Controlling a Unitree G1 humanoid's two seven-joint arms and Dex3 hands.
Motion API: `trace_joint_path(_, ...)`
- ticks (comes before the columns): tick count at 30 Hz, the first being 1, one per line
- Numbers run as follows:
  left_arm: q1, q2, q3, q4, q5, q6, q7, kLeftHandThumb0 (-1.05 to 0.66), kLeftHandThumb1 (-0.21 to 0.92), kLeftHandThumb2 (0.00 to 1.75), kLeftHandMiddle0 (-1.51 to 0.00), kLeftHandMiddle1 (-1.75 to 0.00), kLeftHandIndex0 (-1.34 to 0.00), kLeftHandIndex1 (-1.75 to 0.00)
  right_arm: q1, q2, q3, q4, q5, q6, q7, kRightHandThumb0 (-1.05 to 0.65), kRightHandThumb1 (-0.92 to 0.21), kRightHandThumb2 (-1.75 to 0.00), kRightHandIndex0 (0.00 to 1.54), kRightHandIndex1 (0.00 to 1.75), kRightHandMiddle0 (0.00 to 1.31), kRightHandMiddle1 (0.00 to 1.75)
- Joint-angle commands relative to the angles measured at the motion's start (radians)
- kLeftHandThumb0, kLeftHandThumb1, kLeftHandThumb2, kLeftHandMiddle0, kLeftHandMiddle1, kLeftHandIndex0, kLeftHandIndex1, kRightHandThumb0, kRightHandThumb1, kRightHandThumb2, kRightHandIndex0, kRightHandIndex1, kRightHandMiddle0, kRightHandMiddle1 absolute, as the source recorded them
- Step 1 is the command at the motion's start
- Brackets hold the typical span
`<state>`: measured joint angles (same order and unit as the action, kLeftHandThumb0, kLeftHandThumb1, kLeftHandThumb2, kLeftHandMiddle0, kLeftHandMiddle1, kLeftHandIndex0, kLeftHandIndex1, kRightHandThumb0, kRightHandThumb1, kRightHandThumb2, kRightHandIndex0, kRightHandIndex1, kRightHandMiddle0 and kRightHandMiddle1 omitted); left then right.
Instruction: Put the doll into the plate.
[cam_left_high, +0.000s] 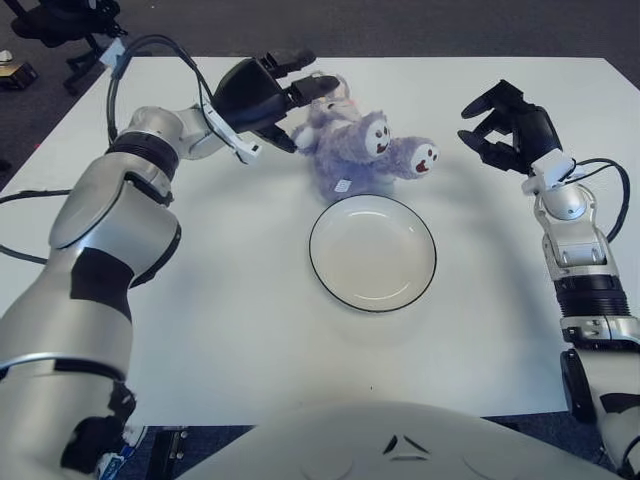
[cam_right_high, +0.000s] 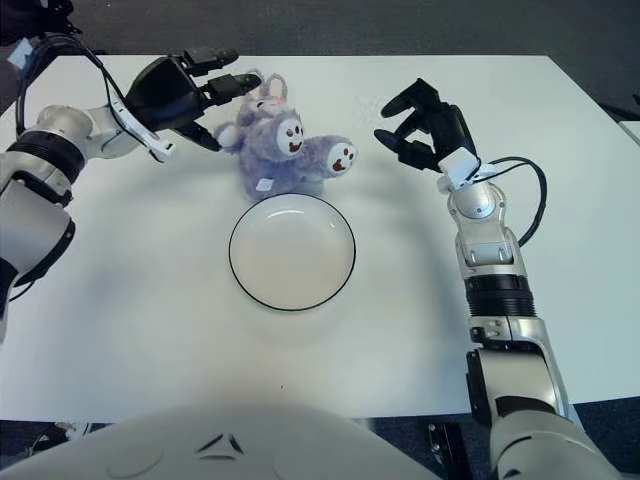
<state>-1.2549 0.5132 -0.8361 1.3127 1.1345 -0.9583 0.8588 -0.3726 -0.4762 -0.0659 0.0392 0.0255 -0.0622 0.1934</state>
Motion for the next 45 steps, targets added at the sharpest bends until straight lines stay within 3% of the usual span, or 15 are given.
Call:
trace_joint_path(1, -0.025, -0.012, -0.014, 0.005, -0.006, -0.009, -0.080, -0.74, 0.92, 0.10, -0.42, 0.00, -0.43, -0.04, 0.012, 0.005, -0.025, -0.115, 0.034, 0.143, 0.013, -0.01, -0.92, -0.22, 0.61, 1.35, 0.38, 1.32)
trace_joint_path(7, -0.024, -0.023, -0.020, -0.006, 0.000, 0.036, -0.149, -0.75, 0.92, 0.09, -0.40, 0.00, -0.42, -0.03, 0.014, 0.015, -0.035, -0.207, 0.045, 0.291, 0.016, -0.01, -0.92, -0.22, 0.61, 1.33, 0.38, 1.34)
trace_joint_path(13, -0.029, -0.045, -0.025, -0.015, 0.003, 0.087, -0.182, -0.72, 0.92, 0.05, -0.35, 0.00, -0.42, -0.02, 0.012, 0.020, -0.046, -0.243, 0.073, 0.367, 0.042, 0.00, -0.92, -0.22, 0.61, 1.31, 0.37, 1.36)
trace_joint_path(20, -0.033, -0.053, -0.032, -0.019, 0.004, 0.106, -0.189, -0.71, 0.92, 0.02, -0.33, 0.00, -0.42, -0.02, 0.011, 0.025, -0.054, -0.258, 0.077, 0.397, 0.056, 0.00, -0.92, -0.22, 0.61, 1.31, 0.37, 1.37)
trace_joint_path(27, -0.093, -0.091, -0.137, -0.014, 0.115, 0.199, -0.168, -0.68, 0.92, 0.01, -0.34, 0.00, -0.42, -0.01, 0.020, 0.026, -0.057, -0.296, 0.108, 0.443, 0.091, 0.00, -0.92, -0.22, 0.61, 1.31, 0.37, 1.38)
trace_joint_path(36, -0.103, -0.099, -0.176, -0.004, 0.130, 0.223, -0.142, -0.69, 0.92, 0.02, -0.33, 0.00, -0.42, -0.01, 0.026, 0.031, -0.058, -0.322, 0.109, 0.466, 0.096, 0.00, -0.92, -0.23, 0.60, 1.31, 0.37, 1.38)
trace_joint_path(39, -0.100, -0.127, -0.220, 0.006, 0.174, 0.292, -0.088, -0.69, 0.92, 0.02, -0.31, 0.00, -0.41, 0.00, 0.045, 0.030, -0.053, -0.377, 0.145, 0.503, 0.124, 0.00, -0.92, -0.23, 0.59, 1.33, 0.36, 1.38)
trace_joint_path(45, -0.095, -0.154, -0.249, 0.020, 0.193, 0.351, -0.045, -0.68, 0.92, 0.03, -0.30, 0.00, -0.39, 0.00, 0.051, 0.026, -0.053, -0.411, 0.168, 0.541, 0.150, 0.00, -0.92, -0.24, 0.58, 1.35, 0.36, 1.37)
